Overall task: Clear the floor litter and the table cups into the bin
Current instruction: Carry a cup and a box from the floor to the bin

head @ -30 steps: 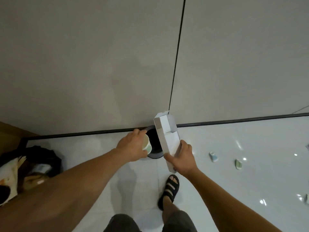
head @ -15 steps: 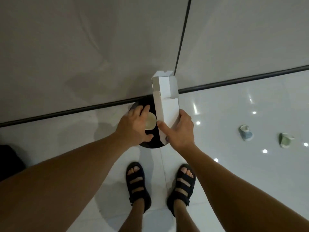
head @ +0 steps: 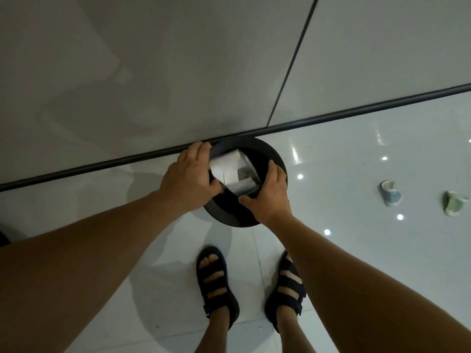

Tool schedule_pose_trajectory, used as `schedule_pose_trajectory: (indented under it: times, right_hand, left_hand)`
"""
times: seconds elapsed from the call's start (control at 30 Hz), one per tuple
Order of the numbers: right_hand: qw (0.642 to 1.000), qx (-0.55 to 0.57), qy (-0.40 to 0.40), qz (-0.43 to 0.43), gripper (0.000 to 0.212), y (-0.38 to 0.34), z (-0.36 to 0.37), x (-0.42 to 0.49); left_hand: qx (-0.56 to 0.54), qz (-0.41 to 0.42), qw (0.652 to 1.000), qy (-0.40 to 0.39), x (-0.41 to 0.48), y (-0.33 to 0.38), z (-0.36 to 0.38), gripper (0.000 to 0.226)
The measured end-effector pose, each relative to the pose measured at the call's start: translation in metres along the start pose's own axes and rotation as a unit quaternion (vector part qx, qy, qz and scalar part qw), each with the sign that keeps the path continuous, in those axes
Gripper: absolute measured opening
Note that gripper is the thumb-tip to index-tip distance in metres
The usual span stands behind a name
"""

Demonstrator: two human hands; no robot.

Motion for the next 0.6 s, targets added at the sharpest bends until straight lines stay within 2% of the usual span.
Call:
schedule_pose_trajectory:
  times: [0.13,0.37,0.6]
  right_hand:
    - [0.999,0.015,0.007,0.028,0.094,0.004,-0.014,-0.014]
    - [0.997,0.050,-0.002,0.066,0.077,0.008,-0.053,-0.049]
    - [0.996,0.032,-0.008,0.087,0.087,-0.014,-0.139,-0.118]
  left_hand:
    - [-0.013,0.014,1.000,-0.015,-0.013,0.013,-0.002,0.083]
    - [0.016,0.011,0.998,-0.061,-0.033,0.035,-0.031,0.081]
    - [0.037,0.052,0.995,-0.081,-0.065,0.105,-0.113,0.080]
Point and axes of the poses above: each hand's wrist, its own x-axis towards the middle knuckle, its own z-axis out of the palm, y = z × x, the point moved 10 cm from there along x, towards the middle knuckle, and after that the axes turned 7 degrees about y, right-handed, at the moved point
